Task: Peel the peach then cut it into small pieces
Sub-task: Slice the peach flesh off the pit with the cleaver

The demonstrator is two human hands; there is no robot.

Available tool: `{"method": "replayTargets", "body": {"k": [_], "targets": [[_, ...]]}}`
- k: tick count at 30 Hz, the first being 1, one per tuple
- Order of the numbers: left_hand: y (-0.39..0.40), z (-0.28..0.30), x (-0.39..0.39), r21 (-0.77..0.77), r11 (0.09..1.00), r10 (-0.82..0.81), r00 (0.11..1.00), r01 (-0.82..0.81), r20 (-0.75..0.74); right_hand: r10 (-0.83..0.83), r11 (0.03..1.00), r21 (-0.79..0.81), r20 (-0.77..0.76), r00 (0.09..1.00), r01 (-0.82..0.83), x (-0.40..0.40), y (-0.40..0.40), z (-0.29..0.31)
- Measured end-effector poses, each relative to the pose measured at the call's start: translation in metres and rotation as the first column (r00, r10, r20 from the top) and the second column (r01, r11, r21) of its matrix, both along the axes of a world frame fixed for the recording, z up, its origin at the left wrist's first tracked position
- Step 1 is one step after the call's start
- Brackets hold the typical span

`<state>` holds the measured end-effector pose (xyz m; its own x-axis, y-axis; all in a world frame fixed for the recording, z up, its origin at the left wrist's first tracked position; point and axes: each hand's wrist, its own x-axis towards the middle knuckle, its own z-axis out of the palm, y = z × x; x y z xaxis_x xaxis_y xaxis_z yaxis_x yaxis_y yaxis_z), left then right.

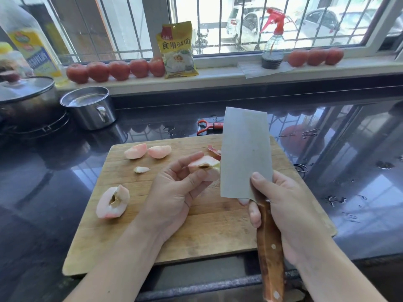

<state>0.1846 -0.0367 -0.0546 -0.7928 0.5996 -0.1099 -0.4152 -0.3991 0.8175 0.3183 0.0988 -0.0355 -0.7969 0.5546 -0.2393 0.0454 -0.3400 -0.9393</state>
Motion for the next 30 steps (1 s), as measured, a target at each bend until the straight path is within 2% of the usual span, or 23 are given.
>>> {"method": "replayTargets", "body": {"k": [12,19,24,30], "targets": [[0.0020,-0.0035,0.0021,-0.044,0.999,-0.005,0.998,0.003,-0.062,-0.036,0.997,-0.073,0.014,0.999,0.037,-0.0011,0.0017,0.0020],[0.0021,-0.0022,0.0046,-0.073,0.997,-0.002,0.994,-0.006,-0.108,-0.063,0.997,-0.037,0.027,0.998,0.064,-0.0023,-0.0029,0.0017],[0.0027,-0.0040,0.0073,-0.091,0.995,0.029,0.982,-0.046,-0.187,-0.080,0.997,0.015,0.038,0.996,0.079,-0.0060,-0.0005,0.0020],[0.0027,-0.0040,0.0100,-0.122,0.993,-0.036,0.954,-0.001,-0.299,-0.089,0.996,-0.001,0.067,0.994,0.089,-0.0057,0.0031,0.0039]]}}
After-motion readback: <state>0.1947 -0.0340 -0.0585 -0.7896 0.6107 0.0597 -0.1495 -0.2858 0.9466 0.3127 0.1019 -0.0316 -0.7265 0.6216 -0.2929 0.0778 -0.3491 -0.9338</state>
